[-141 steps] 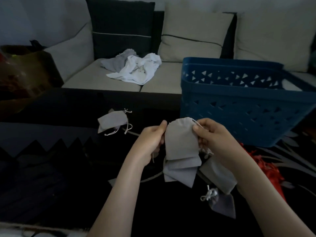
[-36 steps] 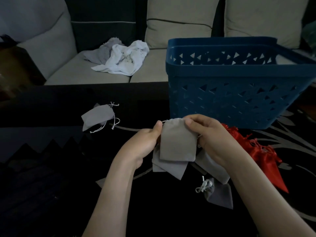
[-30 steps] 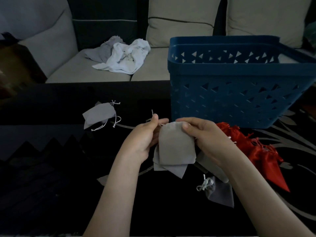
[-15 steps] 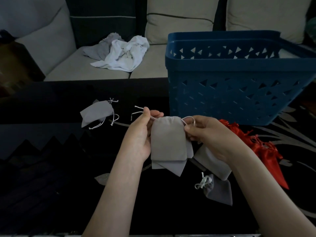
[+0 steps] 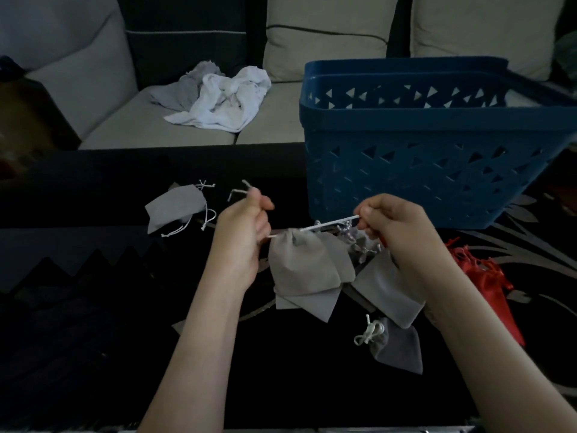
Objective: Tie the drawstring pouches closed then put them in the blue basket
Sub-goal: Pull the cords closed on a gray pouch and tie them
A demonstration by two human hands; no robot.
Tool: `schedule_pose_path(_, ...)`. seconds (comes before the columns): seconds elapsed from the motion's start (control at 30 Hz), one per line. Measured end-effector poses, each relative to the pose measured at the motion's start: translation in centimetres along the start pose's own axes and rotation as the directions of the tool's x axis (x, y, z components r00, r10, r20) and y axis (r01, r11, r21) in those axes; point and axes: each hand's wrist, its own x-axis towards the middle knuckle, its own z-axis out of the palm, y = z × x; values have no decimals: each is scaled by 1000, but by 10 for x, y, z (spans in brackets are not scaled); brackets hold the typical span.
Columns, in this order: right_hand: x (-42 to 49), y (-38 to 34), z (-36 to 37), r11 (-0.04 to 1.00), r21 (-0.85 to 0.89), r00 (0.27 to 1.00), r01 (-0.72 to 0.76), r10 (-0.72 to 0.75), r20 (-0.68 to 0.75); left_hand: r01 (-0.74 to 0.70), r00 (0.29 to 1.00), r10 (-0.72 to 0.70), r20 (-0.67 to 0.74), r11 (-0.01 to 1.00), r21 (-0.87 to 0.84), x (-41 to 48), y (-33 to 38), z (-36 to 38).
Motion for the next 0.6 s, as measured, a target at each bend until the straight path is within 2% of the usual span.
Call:
schedule_pose_path(0.07,-2,-6,0,995,-28,995,93,-92,35,-101,990,58,128,925,366,-4,-1,1)
schedule_pose_path(0.1,-3,-9,-1,991,-26,990,133,-131,58,-137,981,57,183,878,458,-6,-1,4)
schedule_pose_path(0.23,-9,-19,6,962,13,944,273,-270,190,-307,926,77,371,725,616,-20,-9,25)
schedule_pose_path(0.37,-13,-19,10,946,8,919,324,-317,236,-401,872,43,488,635,660,-30,-17,31)
schedule_pose_path(0.47,-13,-22,12,948,46,924,315,-318,211,-469,852,86,516,564,680,-31,-17,33)
schedule_pose_path(0.53,-12,-22,14,952,117,943,284,-299,142,-472,856,132,500,595,650,-30,-17,34)
schedule_pose_path(0.6,-11,-20,16,964,140,965,227,-242,104,-421,873,133,468,688,591,-30,-16,34)
